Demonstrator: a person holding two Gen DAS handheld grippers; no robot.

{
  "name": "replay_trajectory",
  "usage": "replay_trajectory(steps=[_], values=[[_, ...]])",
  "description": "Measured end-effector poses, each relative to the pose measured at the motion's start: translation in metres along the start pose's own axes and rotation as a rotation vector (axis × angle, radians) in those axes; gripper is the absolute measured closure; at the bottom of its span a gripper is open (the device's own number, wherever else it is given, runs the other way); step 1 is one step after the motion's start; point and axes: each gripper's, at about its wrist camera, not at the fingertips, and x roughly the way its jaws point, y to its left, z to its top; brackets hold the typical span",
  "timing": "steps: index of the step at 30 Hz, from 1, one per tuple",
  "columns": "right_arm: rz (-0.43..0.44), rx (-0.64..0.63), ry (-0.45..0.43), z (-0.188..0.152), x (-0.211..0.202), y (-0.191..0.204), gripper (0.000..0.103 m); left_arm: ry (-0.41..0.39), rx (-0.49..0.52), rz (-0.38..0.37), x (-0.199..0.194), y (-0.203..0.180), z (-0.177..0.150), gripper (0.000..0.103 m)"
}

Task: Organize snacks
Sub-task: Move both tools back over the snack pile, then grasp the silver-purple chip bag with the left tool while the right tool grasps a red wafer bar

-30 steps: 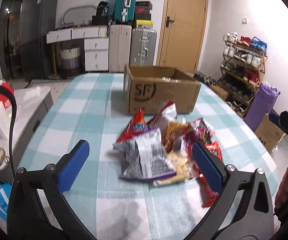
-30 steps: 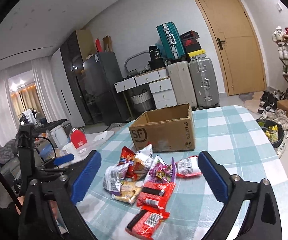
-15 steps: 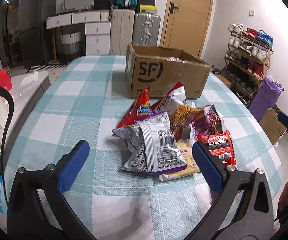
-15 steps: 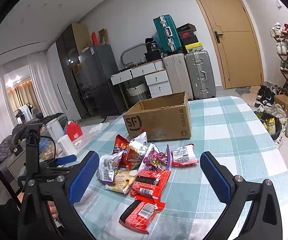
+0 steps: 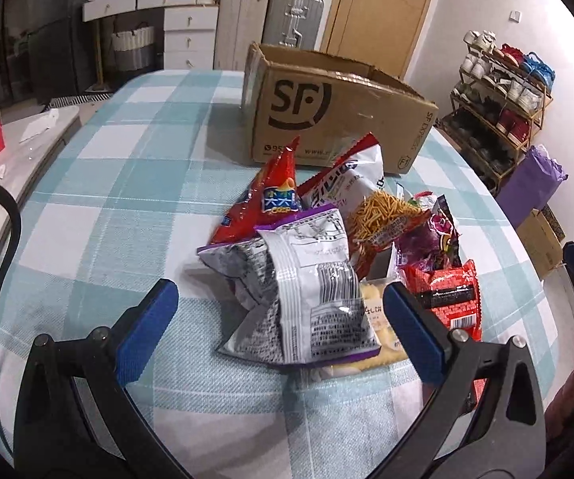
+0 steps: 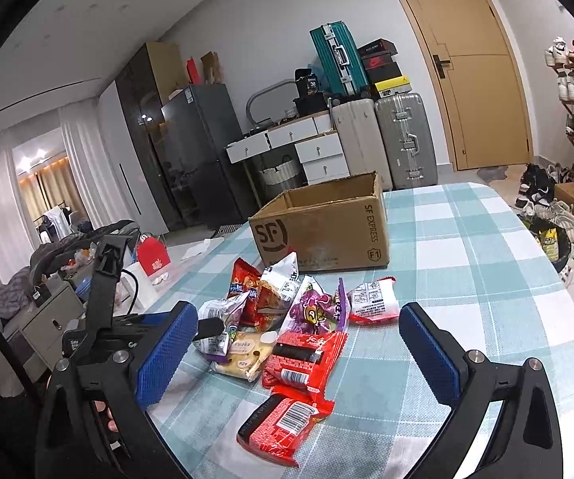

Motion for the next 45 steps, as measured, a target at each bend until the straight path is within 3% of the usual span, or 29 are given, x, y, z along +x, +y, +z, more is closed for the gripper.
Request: replay_trajectory(steps=[10, 15, 17, 20, 28, 45], values=[[-0.003, 0.053, 0.018, -0.006, 0.004, -0.014, 0.0, 0.085, -0.063, -0.029, 0.036, 0.009, 0.021, 0.001], [-0.009, 0.052, 0.014, -0.008, 0.001, -0.015, 0.0, 0.12, -0.087, -0.096, 0.052, 0.018, 0.027, 0.019], [-0.011, 0.055, 0.016, -0.008, 0.001, -0.016, 0.0, 0.13, -0.095, -0.128, 0.056, 0.02, 0.028, 0.032], [-0.015, 0.063, 0.02, -0.009, 0.001, -0.016, 0.0, 0.118, -0.09, -0.142, 0.06, 0.019, 0.03, 0.034], [-0.034, 0.041, 0.022, -0.008, -0.001, -0.012, 0.0, 0.098, -0.087, -0.184, 0.057, 0.023, 0.033, 0.054], [-0.041, 0.044, 0.081, -0.009, 0.006, -0.009, 0.0, 0.034, -0.052, -0.21, 0.005, 0.04, 0.008, 0.058]])
